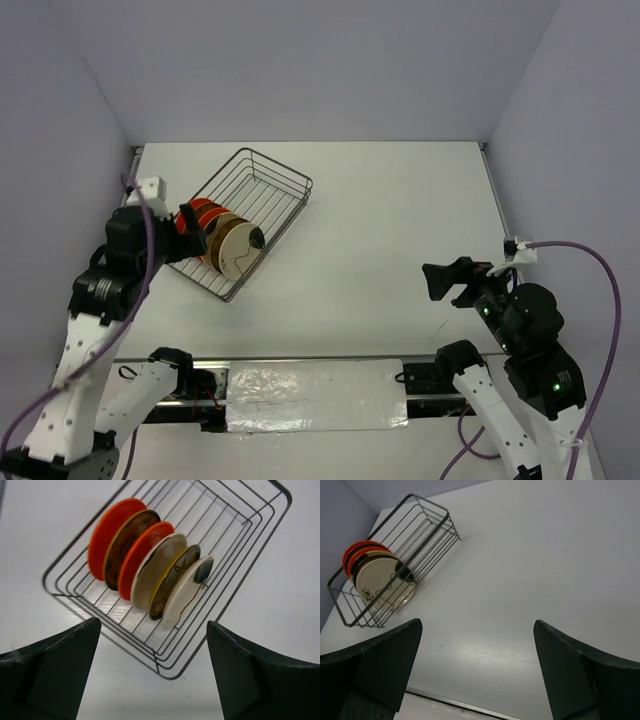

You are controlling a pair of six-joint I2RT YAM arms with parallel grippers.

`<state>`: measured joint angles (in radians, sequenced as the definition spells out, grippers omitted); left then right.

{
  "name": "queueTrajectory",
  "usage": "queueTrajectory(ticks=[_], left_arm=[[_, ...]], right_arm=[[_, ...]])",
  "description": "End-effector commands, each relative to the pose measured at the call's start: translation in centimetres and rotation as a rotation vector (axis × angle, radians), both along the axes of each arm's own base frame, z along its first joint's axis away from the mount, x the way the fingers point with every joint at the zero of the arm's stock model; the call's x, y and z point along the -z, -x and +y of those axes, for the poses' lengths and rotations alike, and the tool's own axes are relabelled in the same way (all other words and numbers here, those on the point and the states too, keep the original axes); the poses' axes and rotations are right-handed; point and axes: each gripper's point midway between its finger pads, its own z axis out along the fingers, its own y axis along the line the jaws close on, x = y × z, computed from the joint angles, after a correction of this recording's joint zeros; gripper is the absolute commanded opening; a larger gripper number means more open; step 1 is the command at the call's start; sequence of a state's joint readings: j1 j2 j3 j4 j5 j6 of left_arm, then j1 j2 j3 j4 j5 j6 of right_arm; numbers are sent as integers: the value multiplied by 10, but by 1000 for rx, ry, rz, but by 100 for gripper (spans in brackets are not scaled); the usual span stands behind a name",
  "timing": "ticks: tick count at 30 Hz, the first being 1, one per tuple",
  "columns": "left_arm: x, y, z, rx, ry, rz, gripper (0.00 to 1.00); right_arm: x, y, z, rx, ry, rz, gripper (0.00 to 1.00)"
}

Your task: Unload the plates from the dish rack

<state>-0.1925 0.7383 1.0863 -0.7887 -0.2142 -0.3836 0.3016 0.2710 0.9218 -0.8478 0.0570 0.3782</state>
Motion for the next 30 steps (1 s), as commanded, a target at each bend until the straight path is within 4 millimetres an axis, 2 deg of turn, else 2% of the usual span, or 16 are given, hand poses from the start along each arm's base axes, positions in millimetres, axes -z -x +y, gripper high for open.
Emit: queueTrajectory(ticks=[1,2,3,4,5,6,8,10,16,18,22,25,30], left_arm=[[-2,-44,-24,121,-2,2,99],[-2,-53,-26,136,-24,-1,99],[12,-65,-27,144,-45,48,99],[13,-72,-27,142,-59,58,97],[21,-75,-26,139,-79,95,87],[35,-84,-29,148,-89,151,81],[50,-94,-46,197,-85,192,71],[58,-97,-53,215,-73,219,63],[76,-98,-63,254,-111,278,60],[88,-97,-64,249,-138,311,59],[113,-99,-62,244,-166,388,48],[122,-99,-60,237,-182,426,40],[121,-100,-55,210,-198,429,26]], right_arm=[[-11,-9,30,-140,-57,-24,100],[-9,-12,34,-152,-58,-14,100],[-7,-13,36,-162,-59,-6,100],[-2,-15,40,-180,-60,9,100],[1,-18,43,-188,-63,14,100],[2,-19,45,-196,-70,18,100],[14,-23,52,-221,-87,39,100],[15,-26,57,-240,-102,39,100],[28,-33,63,-248,-126,62,100],[32,-33,65,-256,-136,71,100],[33,-32,67,-267,-144,70,100],[35,-32,65,-255,-139,69,100],[34,-32,63,-248,-133,65,100]])
